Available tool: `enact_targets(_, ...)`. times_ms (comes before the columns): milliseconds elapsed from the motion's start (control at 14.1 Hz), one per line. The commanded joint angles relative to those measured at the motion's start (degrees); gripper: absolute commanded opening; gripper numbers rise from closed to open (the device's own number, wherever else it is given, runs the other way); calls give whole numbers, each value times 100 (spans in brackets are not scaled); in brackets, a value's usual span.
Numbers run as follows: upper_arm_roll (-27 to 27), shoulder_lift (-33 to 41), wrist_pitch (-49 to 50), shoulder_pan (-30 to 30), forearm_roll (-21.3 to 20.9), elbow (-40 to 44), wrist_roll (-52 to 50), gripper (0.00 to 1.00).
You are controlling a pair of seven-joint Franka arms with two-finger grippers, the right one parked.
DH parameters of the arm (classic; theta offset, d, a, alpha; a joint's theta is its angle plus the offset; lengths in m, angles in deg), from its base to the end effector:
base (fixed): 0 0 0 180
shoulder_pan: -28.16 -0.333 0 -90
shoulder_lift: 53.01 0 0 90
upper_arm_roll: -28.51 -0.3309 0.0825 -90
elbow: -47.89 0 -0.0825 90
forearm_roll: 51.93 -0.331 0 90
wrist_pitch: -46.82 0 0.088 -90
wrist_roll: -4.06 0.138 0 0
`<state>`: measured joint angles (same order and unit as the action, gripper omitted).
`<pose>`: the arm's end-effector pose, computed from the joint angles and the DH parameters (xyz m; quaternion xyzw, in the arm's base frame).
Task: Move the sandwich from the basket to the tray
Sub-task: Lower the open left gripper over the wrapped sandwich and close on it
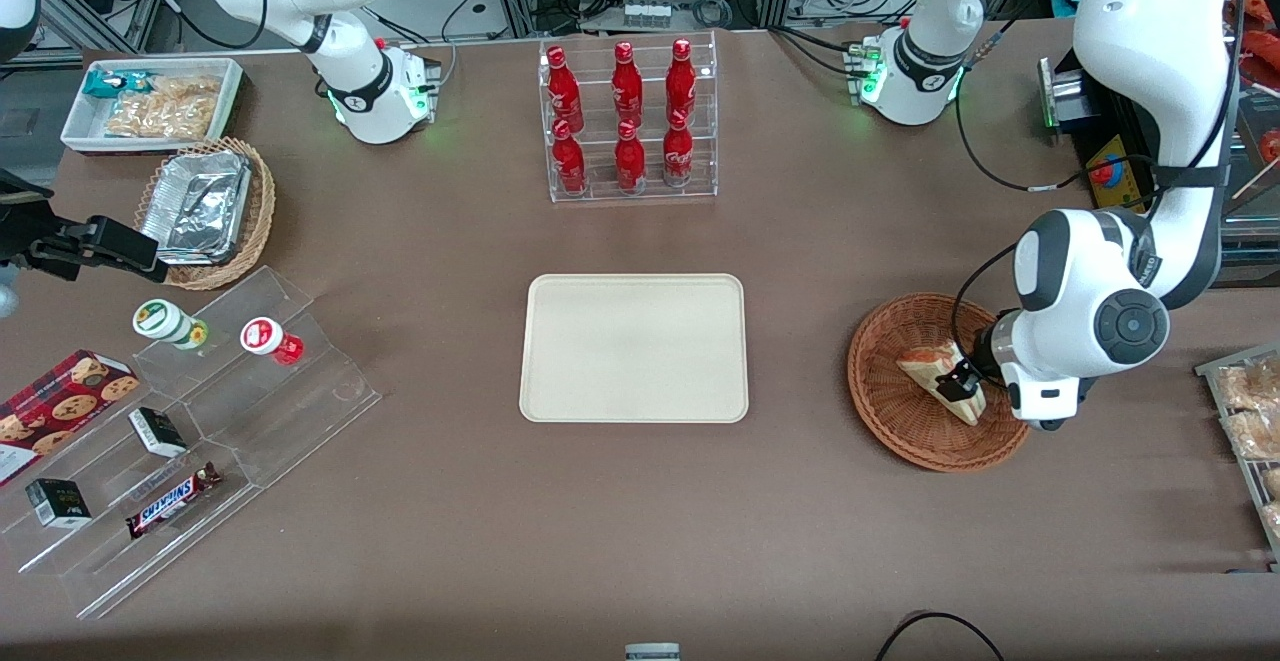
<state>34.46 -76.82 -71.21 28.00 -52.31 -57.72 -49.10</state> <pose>0.5737 -0.0538 0.3045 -0.9110 -0.4001 0.0945 0.0322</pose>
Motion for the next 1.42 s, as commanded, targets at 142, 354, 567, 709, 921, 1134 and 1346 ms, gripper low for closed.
enact_targets(142, 2, -106, -562, 16, -120, -285, -326, 100)
enact_targets(354, 2, -132, -782, 16, -129, -504, -362, 100)
enact_targets(567, 2, -220, -1064, 16, -129, -619, -362, 77)
enact_targets(709, 2, -256, -1091, 16, -129, -628, -353, 46)
enact_targets(921, -7, -221, -1064, 16, -138, -619, -344, 24)
enact_targets(1134, 2, 43, -392, 156, -129, -174, -344, 23)
enact_targets(1346, 11, 78, 1067, 664, -120, 907, -344, 24)
